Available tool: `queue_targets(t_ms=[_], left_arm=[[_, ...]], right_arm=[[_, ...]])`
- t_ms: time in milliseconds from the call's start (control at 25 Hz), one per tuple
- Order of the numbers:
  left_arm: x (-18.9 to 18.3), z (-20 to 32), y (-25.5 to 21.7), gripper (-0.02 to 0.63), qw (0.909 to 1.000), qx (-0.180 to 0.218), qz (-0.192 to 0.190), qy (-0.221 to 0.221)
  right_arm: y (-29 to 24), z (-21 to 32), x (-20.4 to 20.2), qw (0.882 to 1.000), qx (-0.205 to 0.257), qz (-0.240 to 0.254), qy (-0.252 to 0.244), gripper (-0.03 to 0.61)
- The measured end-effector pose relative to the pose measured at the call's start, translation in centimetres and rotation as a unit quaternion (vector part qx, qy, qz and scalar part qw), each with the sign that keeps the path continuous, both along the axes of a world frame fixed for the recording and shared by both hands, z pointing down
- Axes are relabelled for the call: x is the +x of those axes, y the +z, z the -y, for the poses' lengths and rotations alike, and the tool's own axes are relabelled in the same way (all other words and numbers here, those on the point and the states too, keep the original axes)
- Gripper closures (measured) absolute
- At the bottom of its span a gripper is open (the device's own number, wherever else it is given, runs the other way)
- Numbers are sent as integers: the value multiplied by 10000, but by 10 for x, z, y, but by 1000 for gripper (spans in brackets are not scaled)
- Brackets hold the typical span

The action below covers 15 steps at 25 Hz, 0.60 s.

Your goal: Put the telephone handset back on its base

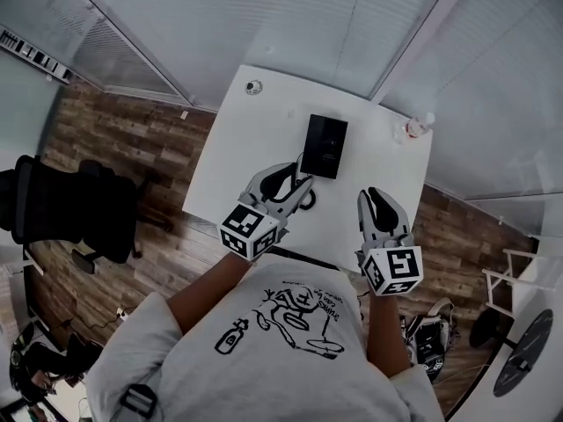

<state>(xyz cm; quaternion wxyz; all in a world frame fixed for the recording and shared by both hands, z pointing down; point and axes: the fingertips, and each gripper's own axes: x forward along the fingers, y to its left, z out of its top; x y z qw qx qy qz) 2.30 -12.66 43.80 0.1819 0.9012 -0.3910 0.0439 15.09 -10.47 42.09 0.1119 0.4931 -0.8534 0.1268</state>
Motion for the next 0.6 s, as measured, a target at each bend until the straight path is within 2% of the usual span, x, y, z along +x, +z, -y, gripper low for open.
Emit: queue_targets(t_ms=[320, 600], left_arm=[[22, -34, -68, 479, 9984, 565, -76, -1], [34, -58, -107, 488, 9959, 898, -77, 24]], right_arm=[[-72, -27, 14, 9985, 520, 91, -163, 529], [-111, -43, 16, 9964, 806, 40, -273, 529]])
